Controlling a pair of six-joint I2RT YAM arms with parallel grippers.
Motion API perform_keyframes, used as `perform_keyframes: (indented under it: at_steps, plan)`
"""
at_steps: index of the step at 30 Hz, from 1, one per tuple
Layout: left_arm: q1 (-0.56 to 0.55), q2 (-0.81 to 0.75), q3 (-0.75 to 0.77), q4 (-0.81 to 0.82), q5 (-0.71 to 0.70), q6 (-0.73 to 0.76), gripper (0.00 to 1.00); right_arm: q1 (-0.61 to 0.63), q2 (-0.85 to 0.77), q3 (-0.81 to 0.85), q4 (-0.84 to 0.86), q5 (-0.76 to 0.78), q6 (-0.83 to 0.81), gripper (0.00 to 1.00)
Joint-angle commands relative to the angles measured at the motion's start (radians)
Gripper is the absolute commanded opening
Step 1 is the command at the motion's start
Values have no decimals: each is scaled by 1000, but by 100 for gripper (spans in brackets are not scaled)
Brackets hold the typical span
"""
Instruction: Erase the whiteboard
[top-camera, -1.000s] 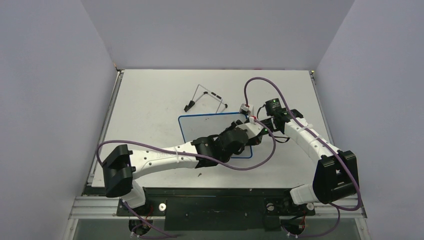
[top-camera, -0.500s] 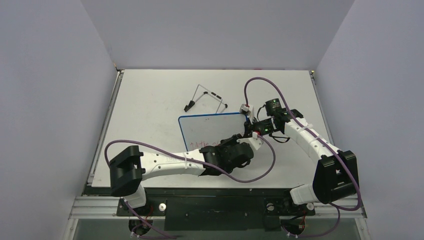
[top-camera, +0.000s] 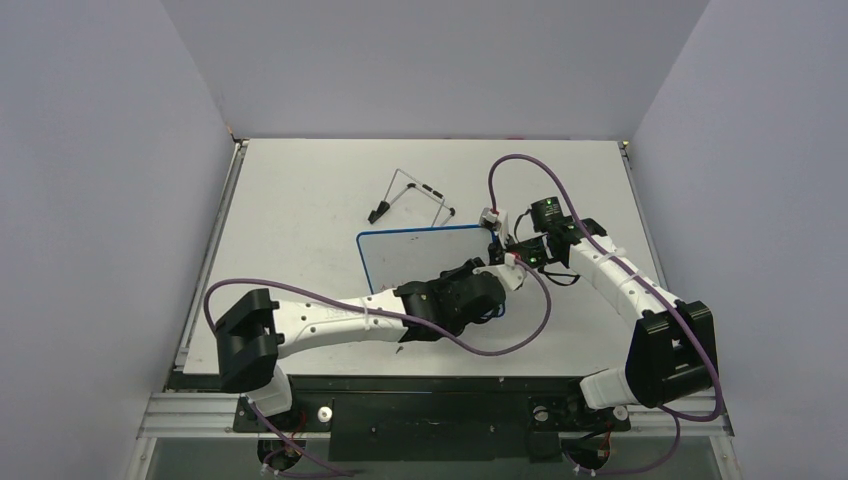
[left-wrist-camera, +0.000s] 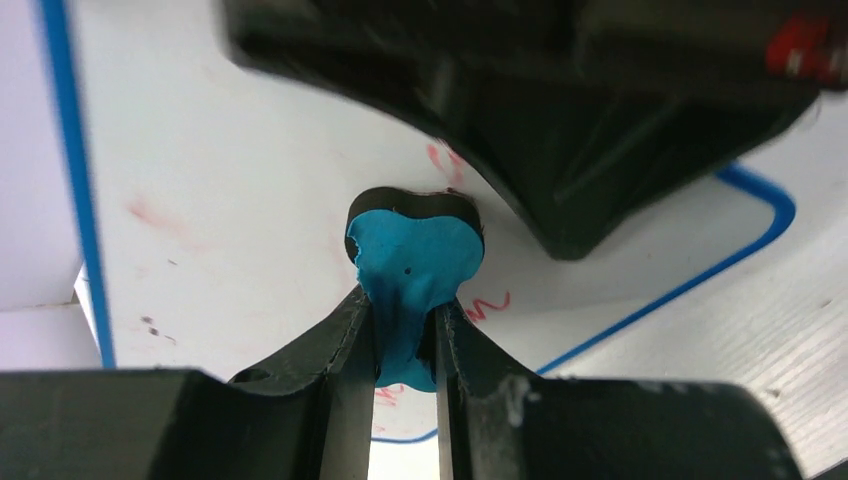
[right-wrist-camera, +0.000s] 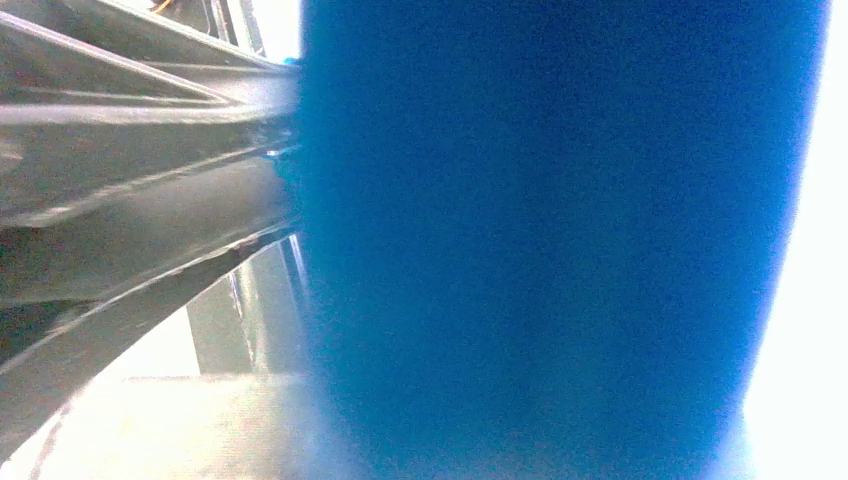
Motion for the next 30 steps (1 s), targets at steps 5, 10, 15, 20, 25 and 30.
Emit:
perform_keyframes:
  at_steps: [5,10,15,20,25,30]
  plan:
    - [43,-3,161,97,37,57,0,12,-25,-1,-36,60,-36,0]
    - [16,44,164,42,24,85,0,11,-20,0,-36,60,-36,0]
    - [-18,80,162,-80,-32,95,0,10,-25,-1,-38,58,-36,0]
    - [-15,40,110,-74,-19,67,0,11,-27,0,-38,55,-36,0]
    - [23,-12,157,-22,58,66,0,11,-31,0,-38,55,-36,0]
    - [132,-86,156,73,235,-4,0,3,-43,-3,-38,53,-36,0]
